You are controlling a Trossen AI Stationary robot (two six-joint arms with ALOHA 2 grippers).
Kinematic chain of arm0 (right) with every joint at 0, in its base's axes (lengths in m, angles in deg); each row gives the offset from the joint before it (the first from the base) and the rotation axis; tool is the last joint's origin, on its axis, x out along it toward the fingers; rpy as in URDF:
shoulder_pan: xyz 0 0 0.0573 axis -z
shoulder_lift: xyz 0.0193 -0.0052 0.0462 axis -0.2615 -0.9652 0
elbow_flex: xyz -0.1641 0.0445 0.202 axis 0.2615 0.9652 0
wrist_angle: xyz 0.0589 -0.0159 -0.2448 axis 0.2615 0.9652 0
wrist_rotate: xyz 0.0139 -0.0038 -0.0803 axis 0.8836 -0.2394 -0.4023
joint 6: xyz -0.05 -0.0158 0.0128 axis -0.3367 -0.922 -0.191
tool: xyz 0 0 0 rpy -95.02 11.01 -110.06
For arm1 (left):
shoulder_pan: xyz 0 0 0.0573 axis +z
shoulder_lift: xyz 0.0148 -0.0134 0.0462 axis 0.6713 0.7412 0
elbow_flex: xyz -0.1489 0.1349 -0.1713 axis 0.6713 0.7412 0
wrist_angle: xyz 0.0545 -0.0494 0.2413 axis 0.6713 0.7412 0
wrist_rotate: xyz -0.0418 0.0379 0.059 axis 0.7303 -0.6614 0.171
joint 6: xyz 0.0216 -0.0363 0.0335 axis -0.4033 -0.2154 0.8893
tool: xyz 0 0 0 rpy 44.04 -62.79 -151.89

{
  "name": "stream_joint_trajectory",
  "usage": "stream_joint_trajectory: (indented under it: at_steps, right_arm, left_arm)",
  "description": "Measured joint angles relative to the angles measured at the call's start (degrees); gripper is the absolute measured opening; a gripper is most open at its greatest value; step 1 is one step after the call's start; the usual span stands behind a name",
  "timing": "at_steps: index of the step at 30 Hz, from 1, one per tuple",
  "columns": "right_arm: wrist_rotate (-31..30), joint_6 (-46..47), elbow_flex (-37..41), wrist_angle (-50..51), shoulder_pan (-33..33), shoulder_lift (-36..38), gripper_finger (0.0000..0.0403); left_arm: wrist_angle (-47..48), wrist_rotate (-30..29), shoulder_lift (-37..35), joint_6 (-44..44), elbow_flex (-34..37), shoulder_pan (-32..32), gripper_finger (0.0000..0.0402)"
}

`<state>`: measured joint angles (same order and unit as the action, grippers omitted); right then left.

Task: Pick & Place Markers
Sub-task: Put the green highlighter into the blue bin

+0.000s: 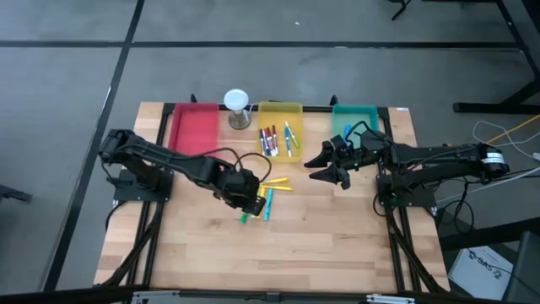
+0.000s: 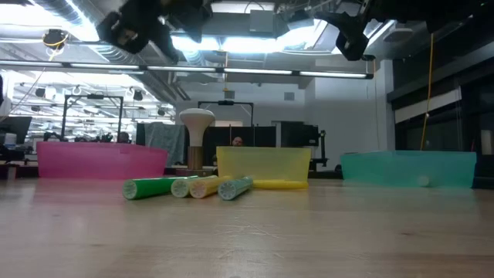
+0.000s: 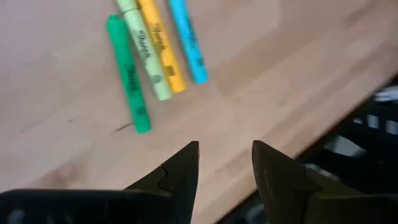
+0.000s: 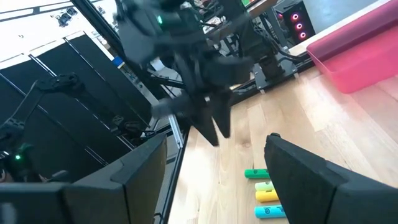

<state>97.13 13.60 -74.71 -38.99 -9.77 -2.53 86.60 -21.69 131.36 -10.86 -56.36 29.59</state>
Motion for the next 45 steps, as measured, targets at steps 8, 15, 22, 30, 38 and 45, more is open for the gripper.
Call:
stream_joint_trajectory:
  at_steps: [8,15,22,30,38,45]
  right_arm:
    - [0.0,0.0,0.0,0.1,0.0,0.0,0.0263]
    - [0.0,0.0,0.0,0.4,0.0,0.0,0.0263]
    - [0.0,-0.2,0.0,0.4,0.0,0.0,0.0263]
    - [0.0,0.2,0.0,0.8,0.0,0.0,0.0263]
    - [0.0,0.2,0.0,0.8,0.0,0.0,0.0263]
    - [0.0,0.0,0.0,0.8,0.0,0.0,0.0263]
  left_arm:
    - [4.1,-0.2,7.2,0.1,0.0,0.0,0.0143]
    - [3.9,-0.3,11.4,3.5,0.0,0.0,0.0143]
    - [3.7,0.4,14.4,8.9,0.0,0.3,0.0143]
    - [4.2,-2.2,16.1,7.6,0.0,1.7,0.0143]
    - [4.3,-4.2,16.1,8.2,0.0,4.0,0.0143]
    - [3.7,-3.6,16.1,9.5,0.0,4.5,0.0143]
